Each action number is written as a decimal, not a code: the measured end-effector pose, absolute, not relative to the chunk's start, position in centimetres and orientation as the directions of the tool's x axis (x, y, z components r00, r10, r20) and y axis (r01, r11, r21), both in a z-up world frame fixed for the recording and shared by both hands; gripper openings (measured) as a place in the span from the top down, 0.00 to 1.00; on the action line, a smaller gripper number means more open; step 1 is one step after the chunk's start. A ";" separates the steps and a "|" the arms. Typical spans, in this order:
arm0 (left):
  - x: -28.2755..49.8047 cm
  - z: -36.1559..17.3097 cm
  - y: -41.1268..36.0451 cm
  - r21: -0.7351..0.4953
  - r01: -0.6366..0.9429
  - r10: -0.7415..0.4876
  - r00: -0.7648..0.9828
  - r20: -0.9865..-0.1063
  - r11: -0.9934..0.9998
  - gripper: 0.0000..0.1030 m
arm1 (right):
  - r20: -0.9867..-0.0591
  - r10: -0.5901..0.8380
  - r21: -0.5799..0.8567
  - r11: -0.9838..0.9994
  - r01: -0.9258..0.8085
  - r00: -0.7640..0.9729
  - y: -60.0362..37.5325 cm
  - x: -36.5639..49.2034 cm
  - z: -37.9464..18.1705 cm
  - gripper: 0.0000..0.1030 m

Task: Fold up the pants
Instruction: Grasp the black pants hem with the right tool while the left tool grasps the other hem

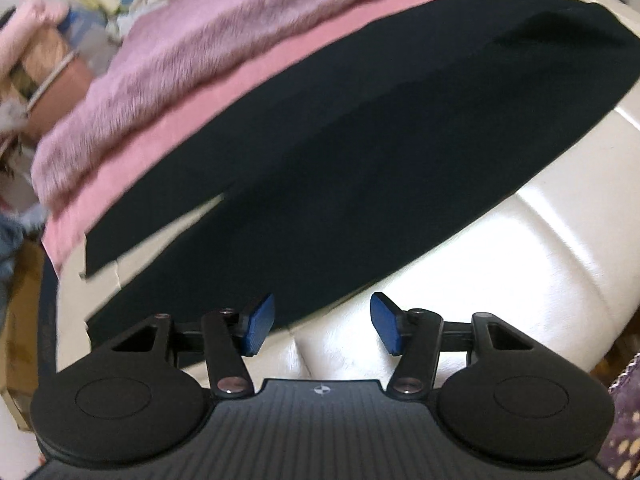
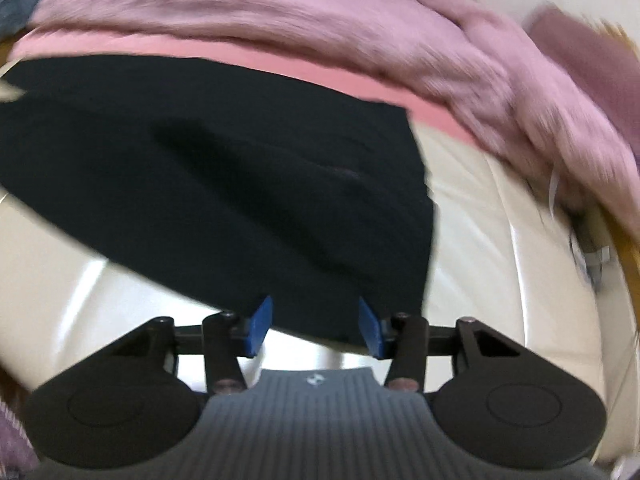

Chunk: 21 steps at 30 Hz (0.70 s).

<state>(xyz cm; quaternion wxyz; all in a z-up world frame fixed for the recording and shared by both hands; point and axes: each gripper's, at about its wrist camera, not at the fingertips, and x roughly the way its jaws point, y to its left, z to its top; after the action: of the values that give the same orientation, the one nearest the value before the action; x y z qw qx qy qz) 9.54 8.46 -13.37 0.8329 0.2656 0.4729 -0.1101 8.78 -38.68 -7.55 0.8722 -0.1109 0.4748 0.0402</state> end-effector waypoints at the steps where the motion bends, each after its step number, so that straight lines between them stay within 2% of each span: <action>1: 9.6 -13.7 8.7 0.332 0.437 0.070 0.515 -0.854 0.836 0.37 | -0.839 -0.049 -0.156 0.976 -0.153 0.542 -39.6 9.3 -8.0 0.57; 3: 9.6 -14.1 9.0 0.338 0.454 0.083 0.494 -0.866 0.825 0.37 | -0.847 -0.048 -0.158 0.973 -0.165 0.530 -40.5 9.9 -8.6 0.56; 12: 8.8 -15.3 9.1 0.442 0.558 0.157 0.484 -0.861 0.702 0.37 | -0.889 -0.072 -0.314 0.815 -0.488 0.453 -39.0 9.6 -11.4 0.57; 21: 8.7 -16.0 9.1 0.550 0.604 0.188 0.558 -0.809 0.577 0.33 | -0.861 -0.116 -0.421 0.711 -0.564 0.496 -37.9 8.3 -11.4 0.57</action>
<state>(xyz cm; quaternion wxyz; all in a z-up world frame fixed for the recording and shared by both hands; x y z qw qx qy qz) 8.68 9.09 -16.03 0.7653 0.4394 0.4502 -0.1358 8.31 -37.94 -11.40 0.7896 -0.3529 0.4816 0.1417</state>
